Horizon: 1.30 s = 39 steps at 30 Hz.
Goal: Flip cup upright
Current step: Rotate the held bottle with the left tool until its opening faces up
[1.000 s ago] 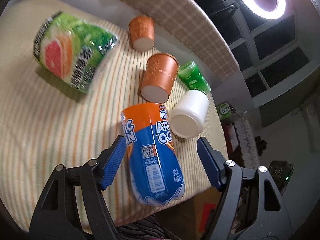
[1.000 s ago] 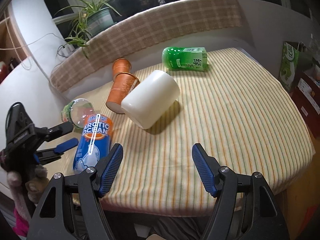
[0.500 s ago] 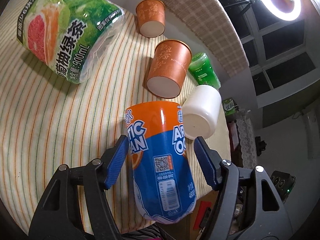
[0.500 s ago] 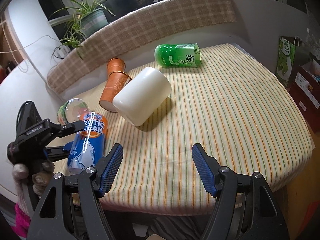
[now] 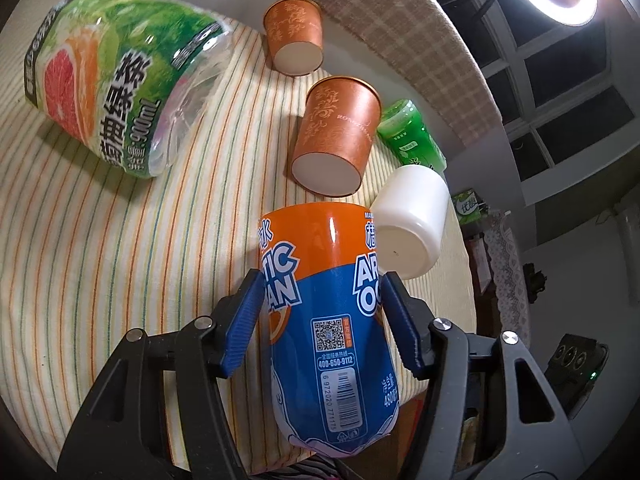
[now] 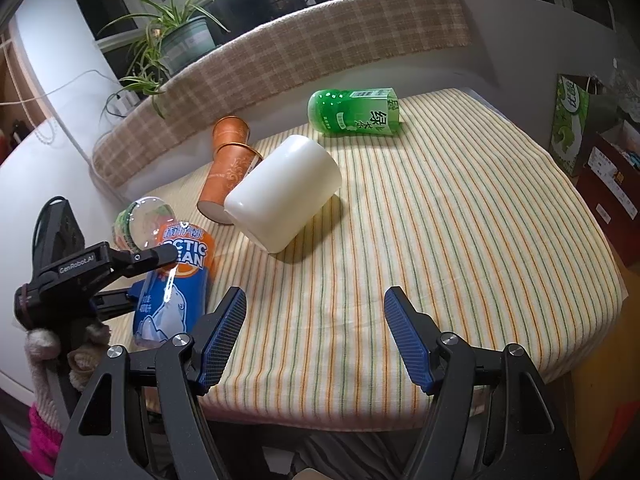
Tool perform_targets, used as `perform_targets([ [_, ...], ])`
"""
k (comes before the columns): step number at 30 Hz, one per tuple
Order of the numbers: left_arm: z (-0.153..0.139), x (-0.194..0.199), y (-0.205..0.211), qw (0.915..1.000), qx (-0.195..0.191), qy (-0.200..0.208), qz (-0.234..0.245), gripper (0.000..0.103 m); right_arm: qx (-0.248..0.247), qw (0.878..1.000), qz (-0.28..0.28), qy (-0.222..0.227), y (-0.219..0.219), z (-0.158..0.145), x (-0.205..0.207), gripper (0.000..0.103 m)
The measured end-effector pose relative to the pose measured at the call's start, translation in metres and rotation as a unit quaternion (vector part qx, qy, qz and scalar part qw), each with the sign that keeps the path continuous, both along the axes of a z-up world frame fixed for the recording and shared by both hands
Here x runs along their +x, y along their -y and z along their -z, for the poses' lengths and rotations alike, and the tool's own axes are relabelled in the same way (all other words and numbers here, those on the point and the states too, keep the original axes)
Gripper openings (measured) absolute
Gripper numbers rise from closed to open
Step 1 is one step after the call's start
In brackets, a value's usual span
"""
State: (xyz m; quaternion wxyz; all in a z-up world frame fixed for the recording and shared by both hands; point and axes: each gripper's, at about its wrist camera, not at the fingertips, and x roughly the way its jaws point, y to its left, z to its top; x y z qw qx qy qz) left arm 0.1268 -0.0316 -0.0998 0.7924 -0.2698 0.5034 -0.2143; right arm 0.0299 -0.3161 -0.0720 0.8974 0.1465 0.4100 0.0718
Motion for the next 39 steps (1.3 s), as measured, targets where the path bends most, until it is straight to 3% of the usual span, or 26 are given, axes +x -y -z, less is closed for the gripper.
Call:
perform_targets([
  [14,-0.025,-0.019,0.007,0.9959,0.059,0.068,0.01,0.061,-0.002,1.0,-0.003,0.002,-0.002,-0.002,0.0,0.071],
  [24,-0.051,-0.039,0.024,0.9822,0.123,0.141,0.017,0.06,-0.003,1.0,-0.002,0.004,-0.004,-0.003,0.0,0.071],
  [35,-0.06,-0.044,0.027,0.9704,0.165,0.176,0.008,0.06,-0.002,1.0,0.003,0.003,0.0,-0.001,-0.001,0.071],
  [39,-0.063,-0.045,0.029,0.9602,0.196,0.199,0.002,0.06,-0.002,1.0,0.003,0.003,-0.001,-0.001,-0.001,0.071],
])
